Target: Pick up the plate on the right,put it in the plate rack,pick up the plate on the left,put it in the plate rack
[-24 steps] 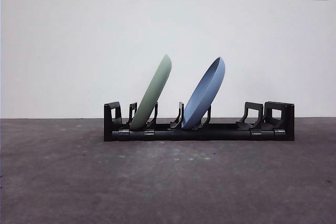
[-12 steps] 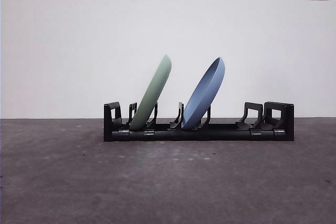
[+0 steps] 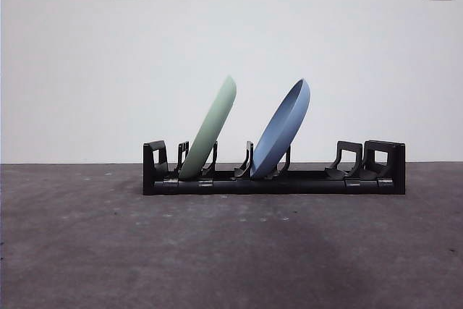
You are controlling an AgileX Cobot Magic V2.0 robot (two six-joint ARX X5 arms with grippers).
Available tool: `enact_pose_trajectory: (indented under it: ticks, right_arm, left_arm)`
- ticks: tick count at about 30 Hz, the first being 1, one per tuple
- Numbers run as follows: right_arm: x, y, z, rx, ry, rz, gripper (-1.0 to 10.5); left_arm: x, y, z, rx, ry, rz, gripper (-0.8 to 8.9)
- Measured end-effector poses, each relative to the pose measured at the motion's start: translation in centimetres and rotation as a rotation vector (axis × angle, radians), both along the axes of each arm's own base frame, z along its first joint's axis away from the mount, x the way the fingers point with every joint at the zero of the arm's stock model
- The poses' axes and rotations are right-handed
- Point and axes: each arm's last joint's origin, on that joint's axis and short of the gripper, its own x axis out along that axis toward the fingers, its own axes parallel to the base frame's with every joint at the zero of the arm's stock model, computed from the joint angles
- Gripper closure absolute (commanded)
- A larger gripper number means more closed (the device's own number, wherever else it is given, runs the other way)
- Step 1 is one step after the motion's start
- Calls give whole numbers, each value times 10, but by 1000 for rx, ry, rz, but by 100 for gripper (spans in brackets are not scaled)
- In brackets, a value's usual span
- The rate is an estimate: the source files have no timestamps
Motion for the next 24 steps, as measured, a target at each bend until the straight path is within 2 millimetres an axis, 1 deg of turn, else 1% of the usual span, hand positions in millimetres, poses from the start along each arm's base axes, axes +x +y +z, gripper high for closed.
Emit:
enact_pose_trajectory:
  ticks: [4, 7, 10, 12, 15, 19, 20, 24]
  right_arm:
    - [0, -1, -54, 31, 5, -38, 945]
    - [0, -2, -88, 58, 16, -72, 945]
    - [1, -3, -120, 84, 49, -101, 945]
    - [1, -3, -137, 96, 73, -111, 945]
    - [1, -3, -156, 106, 91, -113, 945]
    - [2, -3, -174, 108, 126, -115, 945]
    - [1, -3, -176, 106, 149, -116, 945]
    - [1, -3, -176, 107, 144, -116, 945]
  left_arm:
    - [0, 0, 0, 0, 1, 0, 817]
    - [0, 0, 0, 0, 1, 0, 817]
    - [0, 0, 0, 0, 1, 0, 817]
    - [0, 0, 0, 0, 1, 0, 817]
    - [0, 0, 0, 0, 1, 0, 817]
    - [0, 0, 0, 0, 1, 0, 817]
    - [0, 0, 0, 0, 1, 0, 817]
    - [0, 0, 0, 0, 0, 0, 817]
